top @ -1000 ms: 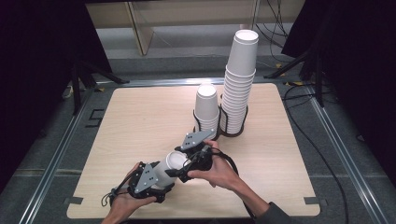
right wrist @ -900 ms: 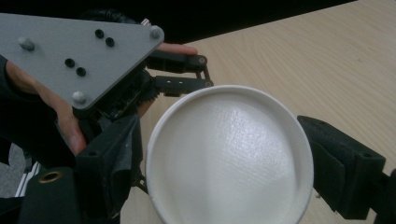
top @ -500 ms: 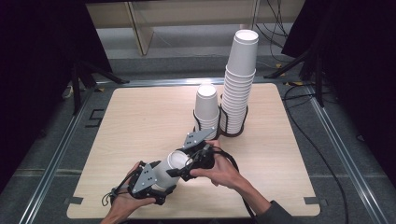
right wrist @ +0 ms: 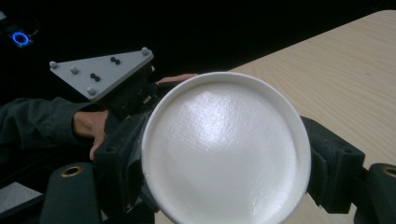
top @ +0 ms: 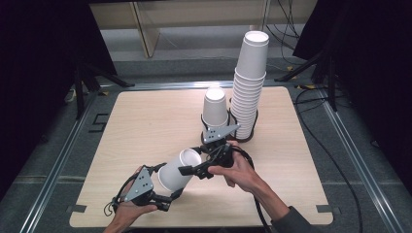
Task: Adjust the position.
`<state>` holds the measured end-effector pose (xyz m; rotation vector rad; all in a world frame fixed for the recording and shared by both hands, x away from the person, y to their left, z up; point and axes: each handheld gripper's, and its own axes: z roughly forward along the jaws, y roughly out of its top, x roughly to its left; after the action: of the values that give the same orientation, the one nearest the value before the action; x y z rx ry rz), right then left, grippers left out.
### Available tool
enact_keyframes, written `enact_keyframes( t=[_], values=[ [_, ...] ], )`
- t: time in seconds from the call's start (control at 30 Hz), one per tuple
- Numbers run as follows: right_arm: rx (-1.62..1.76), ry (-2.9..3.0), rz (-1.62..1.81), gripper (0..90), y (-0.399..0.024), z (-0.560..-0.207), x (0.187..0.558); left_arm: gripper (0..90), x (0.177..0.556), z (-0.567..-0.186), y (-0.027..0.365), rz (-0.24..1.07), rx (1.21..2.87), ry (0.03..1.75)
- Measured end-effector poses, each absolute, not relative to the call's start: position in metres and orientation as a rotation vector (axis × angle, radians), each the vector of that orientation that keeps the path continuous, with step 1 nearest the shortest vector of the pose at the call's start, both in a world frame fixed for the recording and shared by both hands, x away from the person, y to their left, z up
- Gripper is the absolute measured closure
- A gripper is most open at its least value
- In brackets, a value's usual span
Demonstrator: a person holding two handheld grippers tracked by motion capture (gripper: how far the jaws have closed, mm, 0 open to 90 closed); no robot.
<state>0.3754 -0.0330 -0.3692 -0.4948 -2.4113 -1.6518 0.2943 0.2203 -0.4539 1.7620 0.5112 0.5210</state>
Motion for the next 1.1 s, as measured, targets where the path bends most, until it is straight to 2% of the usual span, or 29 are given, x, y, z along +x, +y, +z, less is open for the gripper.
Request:
enact_keyframes(
  t=[0.23,0.5,0.8,0.97,1.1],
  values=[
    [-0.514,-2.369,-1.671,25.5,-0.0348,-0.3718,0.3778,5.0,0.2948,-0.4537,0.2205,0.537,1.752,0.518],
    [-0.54,-2.349,-1.65,24.6,-0.0372,-0.3727,0.3787,13.2,0.2944,-0.4485,0.2259,0.545,1.787,0.503],
    [-0.484,-2.437,-1.618,22.1,-0.0347,-0.3743,0.3782,15.3,0.294,-0.4481,0.2263,0.552,1.841,0.504],
    [-0.48,-2.553,-1.587,16.7,-0.0338,-0.3733,0.3771,15.6,0.2966,-0.4503,0.2274,0.553,1.919,0.535],
    [-0.409,-2.746,-1.538,16.0,-0.0329,-0.3662,0.3724,16.2,0.2974,-0.4524,0.2257,0.566,2.002,0.535]
  ],
)
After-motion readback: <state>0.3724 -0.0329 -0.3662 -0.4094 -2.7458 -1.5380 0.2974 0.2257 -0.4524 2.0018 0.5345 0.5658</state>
